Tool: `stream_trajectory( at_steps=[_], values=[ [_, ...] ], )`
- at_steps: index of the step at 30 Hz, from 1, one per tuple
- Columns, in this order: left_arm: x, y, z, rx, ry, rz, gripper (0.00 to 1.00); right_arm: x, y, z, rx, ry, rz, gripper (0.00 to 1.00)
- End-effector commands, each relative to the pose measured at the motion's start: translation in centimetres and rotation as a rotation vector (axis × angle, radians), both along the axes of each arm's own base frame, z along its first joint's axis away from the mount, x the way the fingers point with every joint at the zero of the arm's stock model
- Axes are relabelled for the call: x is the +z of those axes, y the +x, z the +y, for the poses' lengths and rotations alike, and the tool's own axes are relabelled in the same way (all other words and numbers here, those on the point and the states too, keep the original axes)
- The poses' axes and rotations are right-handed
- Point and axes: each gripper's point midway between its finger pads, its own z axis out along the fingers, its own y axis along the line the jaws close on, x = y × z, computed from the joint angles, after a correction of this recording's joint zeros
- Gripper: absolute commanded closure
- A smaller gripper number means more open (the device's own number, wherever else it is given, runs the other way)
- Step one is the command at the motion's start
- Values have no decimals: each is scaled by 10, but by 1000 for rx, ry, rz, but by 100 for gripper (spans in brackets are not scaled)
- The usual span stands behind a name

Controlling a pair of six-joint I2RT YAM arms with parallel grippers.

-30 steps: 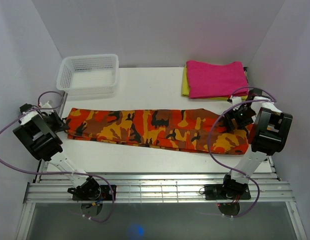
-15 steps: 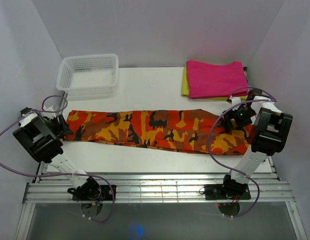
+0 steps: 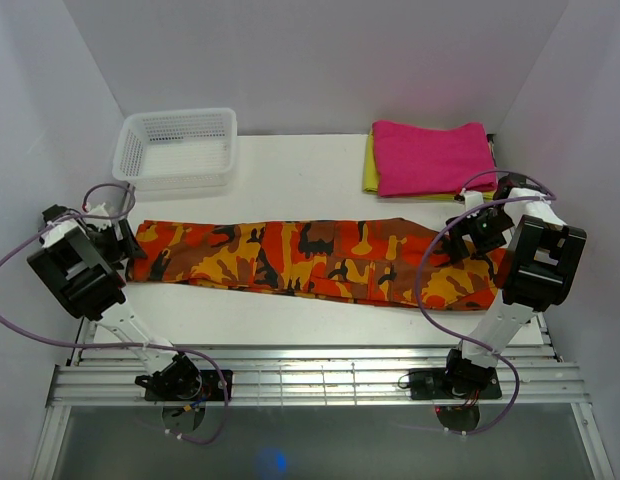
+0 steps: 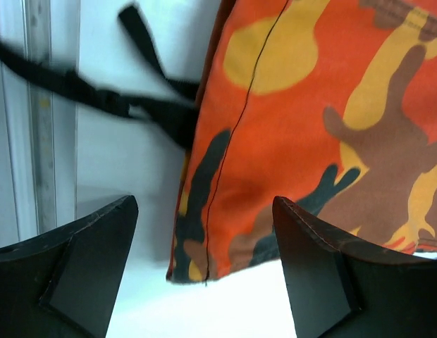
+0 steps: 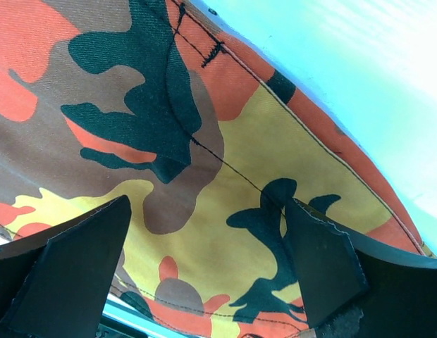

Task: Fold and stack the trousers
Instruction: Fold the trousers

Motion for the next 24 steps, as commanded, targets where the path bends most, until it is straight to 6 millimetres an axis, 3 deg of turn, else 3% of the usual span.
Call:
stream_trajectory(
  at_steps=[1, 4, 8, 11, 14, 15, 16, 17, 24],
  values=[
    [-8, 19, -7, -65, 10, -26, 11, 21, 7, -2, -9, -9, -32, 4],
    [-21, 19, -26, -82, -42, -6, 16, 22, 7, -3, -10, -17, -32, 4],
    [-35, 11, -41, -50, -109, 32, 31, 23, 7, -4, -11, -27, -32, 4],
    [-43, 5, -45, -32, -131, 55, 44, 23, 6, -4, -9, -28, -31, 3],
    [-39, 8, -46, -17, -140, 43, 65, 22, 6, -4, -11, -27, -29, 3],
    [-35, 11, -44, -13, -136, 32, 73, 22, 6, -5, -12, -26, -29, 3],
    [-27, 13, -39, 7, -132, 12, 91, 22, 6, -4, -11, -25, -28, 3],
    [-21, 16, -34, 19, -130, -4, 100, 23, 5, -4, -10, -23, -29, 3],
    [47, 39, 14, 35, -57, -121, 100, 25, 2, 3, 2, 7, -34, 2]
  ],
)
